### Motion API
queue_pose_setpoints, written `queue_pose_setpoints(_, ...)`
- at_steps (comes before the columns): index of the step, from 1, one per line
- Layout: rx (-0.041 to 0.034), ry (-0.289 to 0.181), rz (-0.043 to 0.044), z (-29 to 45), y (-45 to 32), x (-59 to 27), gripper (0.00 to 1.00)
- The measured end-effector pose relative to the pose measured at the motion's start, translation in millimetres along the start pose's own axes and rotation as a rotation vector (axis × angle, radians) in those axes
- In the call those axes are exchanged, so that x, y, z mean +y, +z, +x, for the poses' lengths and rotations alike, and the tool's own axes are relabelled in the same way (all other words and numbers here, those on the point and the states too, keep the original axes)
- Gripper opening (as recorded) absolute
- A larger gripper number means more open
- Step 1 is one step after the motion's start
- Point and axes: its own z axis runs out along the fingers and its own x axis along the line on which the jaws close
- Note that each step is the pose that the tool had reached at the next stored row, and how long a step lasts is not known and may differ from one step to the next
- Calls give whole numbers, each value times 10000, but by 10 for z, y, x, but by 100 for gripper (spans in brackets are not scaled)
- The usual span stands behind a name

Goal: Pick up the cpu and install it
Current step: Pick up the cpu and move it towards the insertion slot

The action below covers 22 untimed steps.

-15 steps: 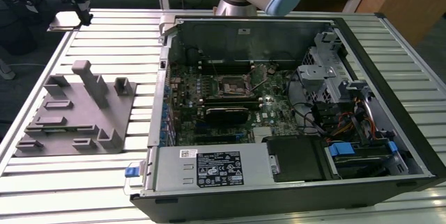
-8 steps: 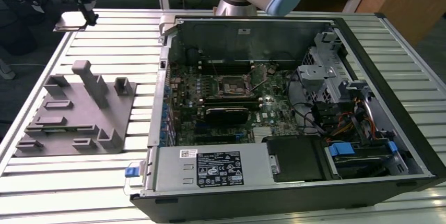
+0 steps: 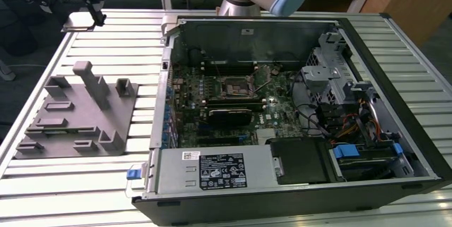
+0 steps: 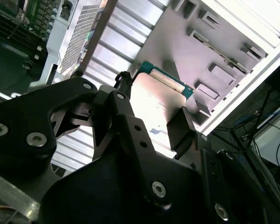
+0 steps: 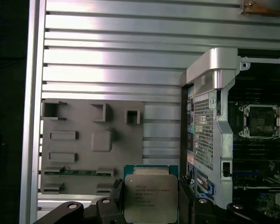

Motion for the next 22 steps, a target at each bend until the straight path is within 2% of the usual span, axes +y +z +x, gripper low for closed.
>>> queue_pose_setpoints(10, -1, -1, 6, -169, 12, -1, 55)
queue_pose_setpoints(15, 0, 0, 6, -299, 21, -2, 55)
queue_pose_setpoints(22, 4, 0, 6, -525, 35, 0, 55)
